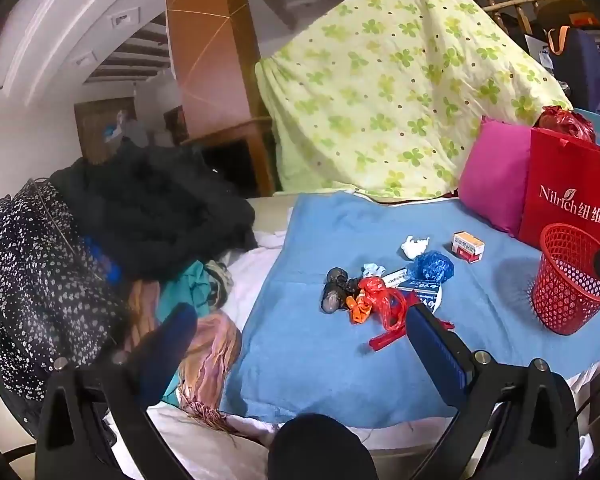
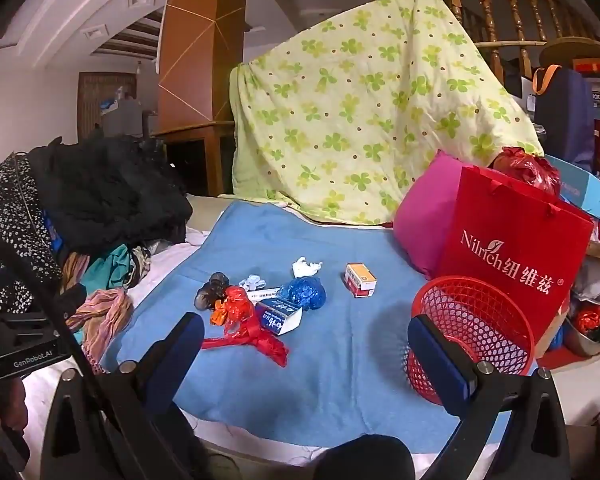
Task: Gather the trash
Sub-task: 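Move both grippers toward the pile of trash on the blue blanket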
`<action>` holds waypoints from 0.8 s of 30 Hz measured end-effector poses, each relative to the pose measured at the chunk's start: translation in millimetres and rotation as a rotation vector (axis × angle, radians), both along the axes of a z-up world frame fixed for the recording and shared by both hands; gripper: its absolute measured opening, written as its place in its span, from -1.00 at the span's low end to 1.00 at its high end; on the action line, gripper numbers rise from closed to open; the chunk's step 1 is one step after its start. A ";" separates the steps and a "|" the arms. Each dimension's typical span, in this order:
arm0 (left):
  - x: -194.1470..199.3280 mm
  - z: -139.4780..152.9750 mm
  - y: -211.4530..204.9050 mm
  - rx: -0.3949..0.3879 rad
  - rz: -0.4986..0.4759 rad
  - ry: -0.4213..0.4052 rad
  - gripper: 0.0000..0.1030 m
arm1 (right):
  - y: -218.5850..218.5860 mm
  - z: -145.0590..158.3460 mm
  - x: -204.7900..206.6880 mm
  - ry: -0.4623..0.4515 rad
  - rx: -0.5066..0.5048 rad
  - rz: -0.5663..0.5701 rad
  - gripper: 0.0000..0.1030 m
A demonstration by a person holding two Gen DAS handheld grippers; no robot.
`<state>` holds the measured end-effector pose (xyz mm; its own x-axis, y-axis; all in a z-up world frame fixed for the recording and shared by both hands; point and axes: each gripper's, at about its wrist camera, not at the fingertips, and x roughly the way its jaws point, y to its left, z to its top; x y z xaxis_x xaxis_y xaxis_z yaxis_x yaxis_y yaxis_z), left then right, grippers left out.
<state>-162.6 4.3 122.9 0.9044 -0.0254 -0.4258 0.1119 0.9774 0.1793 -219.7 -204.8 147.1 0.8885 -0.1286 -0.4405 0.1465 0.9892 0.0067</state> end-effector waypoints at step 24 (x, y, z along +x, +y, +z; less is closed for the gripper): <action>7.9 -8.4 -1.4 0.017 -0.013 0.040 1.00 | 6.3 -3.2 5.5 0.006 0.004 0.014 1.00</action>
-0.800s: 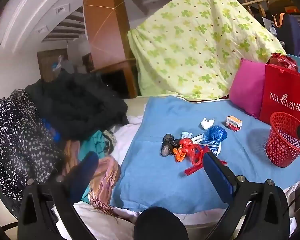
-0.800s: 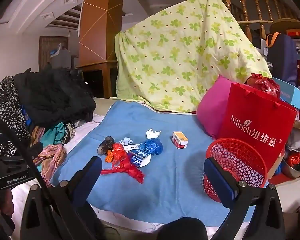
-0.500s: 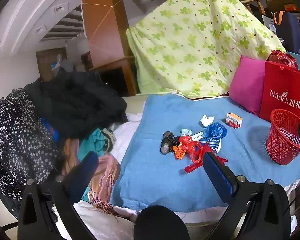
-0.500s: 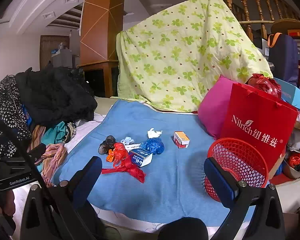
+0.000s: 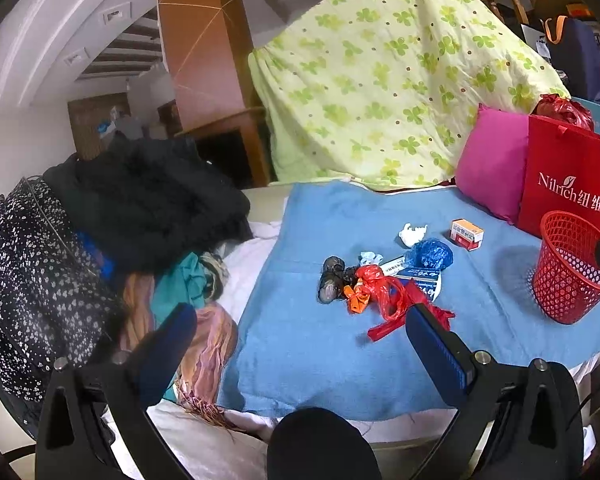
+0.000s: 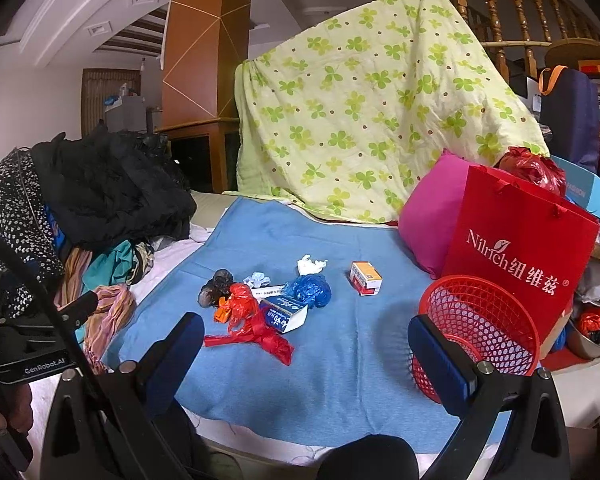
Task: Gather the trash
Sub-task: 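Move both grippers toward the pile of trash on the blue blanket, then grasp the black plastic bag bundle with the left gripper while the right grasps the blue plastic bag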
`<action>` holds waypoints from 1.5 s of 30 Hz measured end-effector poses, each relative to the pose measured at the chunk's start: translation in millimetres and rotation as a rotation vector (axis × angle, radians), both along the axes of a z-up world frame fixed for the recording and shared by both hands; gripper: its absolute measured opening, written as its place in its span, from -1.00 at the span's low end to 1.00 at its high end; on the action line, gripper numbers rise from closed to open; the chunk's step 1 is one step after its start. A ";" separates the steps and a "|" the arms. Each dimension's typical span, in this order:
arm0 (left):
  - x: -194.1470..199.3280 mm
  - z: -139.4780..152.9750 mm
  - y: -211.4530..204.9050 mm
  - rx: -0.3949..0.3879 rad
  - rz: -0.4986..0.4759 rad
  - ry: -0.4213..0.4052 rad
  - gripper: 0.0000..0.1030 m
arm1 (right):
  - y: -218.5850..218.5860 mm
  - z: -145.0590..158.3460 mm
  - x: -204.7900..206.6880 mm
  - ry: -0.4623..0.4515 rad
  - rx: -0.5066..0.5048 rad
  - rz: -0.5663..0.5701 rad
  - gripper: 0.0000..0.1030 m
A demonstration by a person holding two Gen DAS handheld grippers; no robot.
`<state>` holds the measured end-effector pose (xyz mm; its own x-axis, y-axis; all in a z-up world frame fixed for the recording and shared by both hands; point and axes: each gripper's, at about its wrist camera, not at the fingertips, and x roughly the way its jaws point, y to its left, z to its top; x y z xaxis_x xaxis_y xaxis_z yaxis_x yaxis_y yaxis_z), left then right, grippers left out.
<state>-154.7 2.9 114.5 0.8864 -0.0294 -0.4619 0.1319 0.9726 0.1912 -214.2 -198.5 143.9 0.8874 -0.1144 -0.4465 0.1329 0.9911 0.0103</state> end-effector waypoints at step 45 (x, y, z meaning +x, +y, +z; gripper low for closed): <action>119.3 -93.8 -2.6 -0.055 -0.043 0.273 1.00 | -45.8 -85.9 149.4 0.242 0.210 0.035 1.00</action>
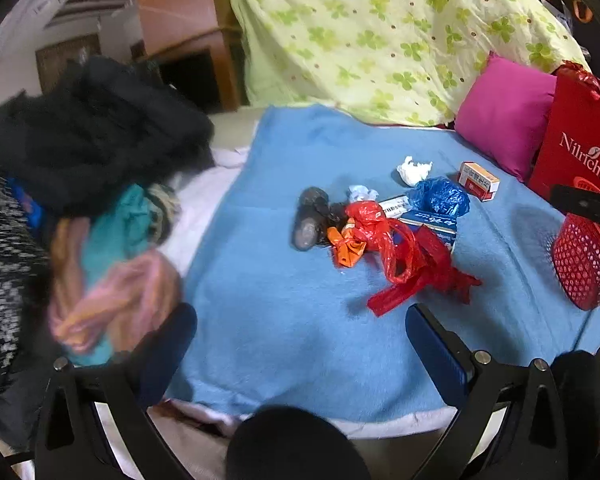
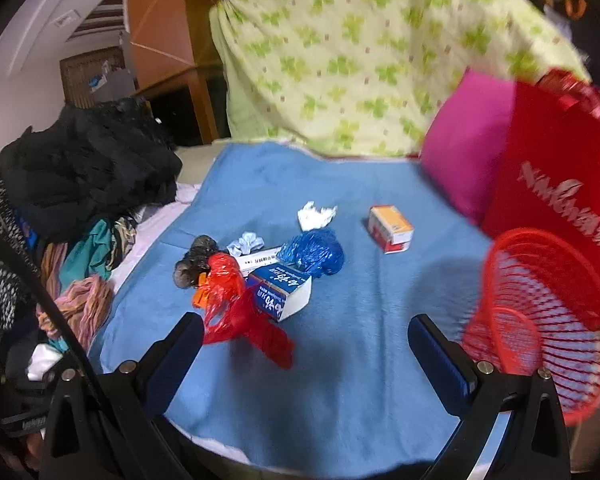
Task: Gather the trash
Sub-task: 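Grasp the black plastic bag bundle with the left gripper while the right grasps the blue plastic bag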
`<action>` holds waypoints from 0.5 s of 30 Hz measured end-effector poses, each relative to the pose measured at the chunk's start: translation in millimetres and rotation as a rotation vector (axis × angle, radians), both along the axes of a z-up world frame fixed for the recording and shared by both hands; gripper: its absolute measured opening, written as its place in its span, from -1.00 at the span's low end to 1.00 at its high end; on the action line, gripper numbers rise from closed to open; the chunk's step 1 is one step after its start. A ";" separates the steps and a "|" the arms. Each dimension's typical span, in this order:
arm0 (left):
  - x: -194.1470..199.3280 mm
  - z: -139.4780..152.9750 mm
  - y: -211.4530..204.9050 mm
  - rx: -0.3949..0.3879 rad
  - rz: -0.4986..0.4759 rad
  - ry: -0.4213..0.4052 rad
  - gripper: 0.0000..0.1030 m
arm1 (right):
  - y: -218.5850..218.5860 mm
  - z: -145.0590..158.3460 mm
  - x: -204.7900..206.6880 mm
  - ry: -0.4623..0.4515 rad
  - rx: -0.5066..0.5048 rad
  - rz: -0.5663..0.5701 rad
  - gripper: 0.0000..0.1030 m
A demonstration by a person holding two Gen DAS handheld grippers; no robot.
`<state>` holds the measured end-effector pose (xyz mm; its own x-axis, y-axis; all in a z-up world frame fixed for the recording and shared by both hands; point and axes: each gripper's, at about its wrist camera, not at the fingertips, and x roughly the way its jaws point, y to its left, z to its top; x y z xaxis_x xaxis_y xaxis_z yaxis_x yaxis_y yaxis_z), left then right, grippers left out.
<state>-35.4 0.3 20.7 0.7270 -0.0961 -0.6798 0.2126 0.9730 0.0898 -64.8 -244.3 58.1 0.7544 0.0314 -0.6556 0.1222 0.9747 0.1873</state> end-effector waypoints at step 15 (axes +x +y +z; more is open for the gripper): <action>218.1 -74.8 -1.4 -0.187 -0.018 0.225 0.98 | -98.2 -122.6 180.4 0.194 0.225 -0.092 0.94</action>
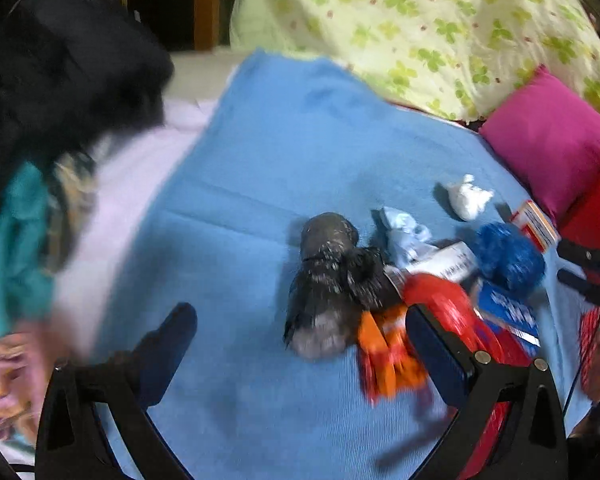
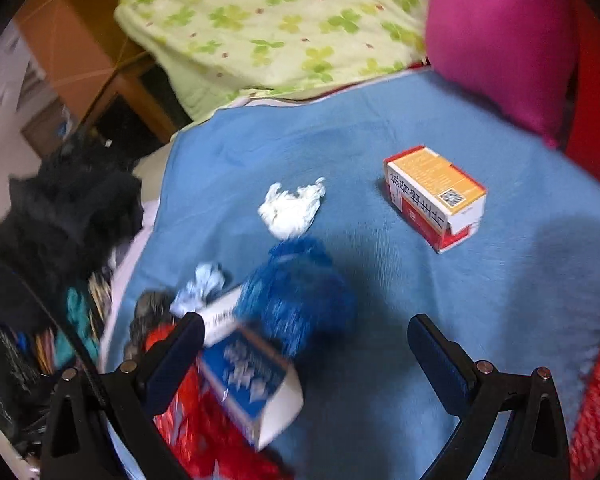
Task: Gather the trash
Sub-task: 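Grasp the black plastic bag bundle with the left gripper while the right grasps the blue plastic bag, then carry both bags over the red mesh basket and open both grippers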
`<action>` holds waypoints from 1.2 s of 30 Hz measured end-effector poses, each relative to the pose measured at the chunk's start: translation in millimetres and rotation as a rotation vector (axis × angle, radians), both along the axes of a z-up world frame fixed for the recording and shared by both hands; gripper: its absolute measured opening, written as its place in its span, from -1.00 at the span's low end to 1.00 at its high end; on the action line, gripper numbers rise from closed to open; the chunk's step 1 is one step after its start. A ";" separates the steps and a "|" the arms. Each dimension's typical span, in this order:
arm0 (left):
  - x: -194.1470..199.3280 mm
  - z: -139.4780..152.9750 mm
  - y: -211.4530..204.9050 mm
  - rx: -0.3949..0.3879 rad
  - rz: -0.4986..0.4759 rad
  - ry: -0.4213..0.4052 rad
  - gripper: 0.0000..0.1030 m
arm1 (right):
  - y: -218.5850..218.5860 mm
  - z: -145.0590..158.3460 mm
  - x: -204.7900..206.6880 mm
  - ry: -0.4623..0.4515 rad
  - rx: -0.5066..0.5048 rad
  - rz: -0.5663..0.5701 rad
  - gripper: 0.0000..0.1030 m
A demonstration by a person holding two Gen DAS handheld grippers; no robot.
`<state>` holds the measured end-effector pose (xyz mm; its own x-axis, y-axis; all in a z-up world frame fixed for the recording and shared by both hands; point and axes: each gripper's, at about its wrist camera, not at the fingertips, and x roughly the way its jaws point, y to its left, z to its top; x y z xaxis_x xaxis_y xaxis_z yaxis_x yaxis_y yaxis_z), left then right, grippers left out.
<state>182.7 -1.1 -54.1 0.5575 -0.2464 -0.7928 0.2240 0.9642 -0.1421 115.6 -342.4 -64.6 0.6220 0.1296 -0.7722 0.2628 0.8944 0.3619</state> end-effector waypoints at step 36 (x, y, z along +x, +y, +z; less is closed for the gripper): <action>-152.2 154.4 -125.7 -0.118 -0.417 -0.223 -0.24 | -45.1 144.8 -207.4 -0.393 0.043 -0.085 0.23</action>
